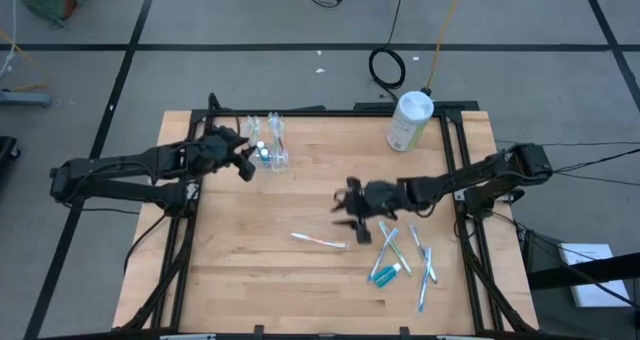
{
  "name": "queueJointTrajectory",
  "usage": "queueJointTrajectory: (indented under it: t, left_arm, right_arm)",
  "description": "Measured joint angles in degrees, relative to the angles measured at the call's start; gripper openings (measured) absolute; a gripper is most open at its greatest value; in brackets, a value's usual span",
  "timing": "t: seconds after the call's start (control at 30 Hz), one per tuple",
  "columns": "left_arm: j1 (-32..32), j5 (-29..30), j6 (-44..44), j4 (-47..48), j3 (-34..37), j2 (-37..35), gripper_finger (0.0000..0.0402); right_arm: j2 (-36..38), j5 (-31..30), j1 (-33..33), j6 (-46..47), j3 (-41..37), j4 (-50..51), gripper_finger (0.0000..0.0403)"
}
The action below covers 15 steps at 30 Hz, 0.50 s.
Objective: Pick & Place toothbrushing station
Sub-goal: Put the blue mouthwash into the transparent organizer
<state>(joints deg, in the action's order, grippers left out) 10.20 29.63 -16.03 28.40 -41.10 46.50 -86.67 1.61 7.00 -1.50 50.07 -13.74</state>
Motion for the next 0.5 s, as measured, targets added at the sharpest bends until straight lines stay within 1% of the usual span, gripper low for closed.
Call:
queueJointTrajectory:
  t: [0.07,0.17,0.3,0.4,0.5]
  left_arm:
    - [0.0,0.3,1.4,0.0,0.0,0.6,0.0159]
    - [0.0,0.4,3.0,0.0,0.0,1.3,0.0159]
    - [0.0,0.4,3.5,-1.3,0.0,1.2,0.0159]
    - [0.0,0.4,2.4,-2.8,0.0,1.2,0.0159]
    - [0.0,0.4,2.0,-4.3,0.0,1.2,0.0159]
  right_arm:
    - [0.1,0.0,3.5,2.0,2.0,8.6,0.0155]
    - [0.0,0.5,9.4,4.0,2.4,18.8,0.0155]
    - [0.7,5.2,17.2,7.3,2.4,30.8,0.0155]
    - [0.8,6.5,21.8,10.3,2.3,36.1,0.0155]
    - [0.8,6.0,25.8,11.3,0.7,37.3,0.0155]
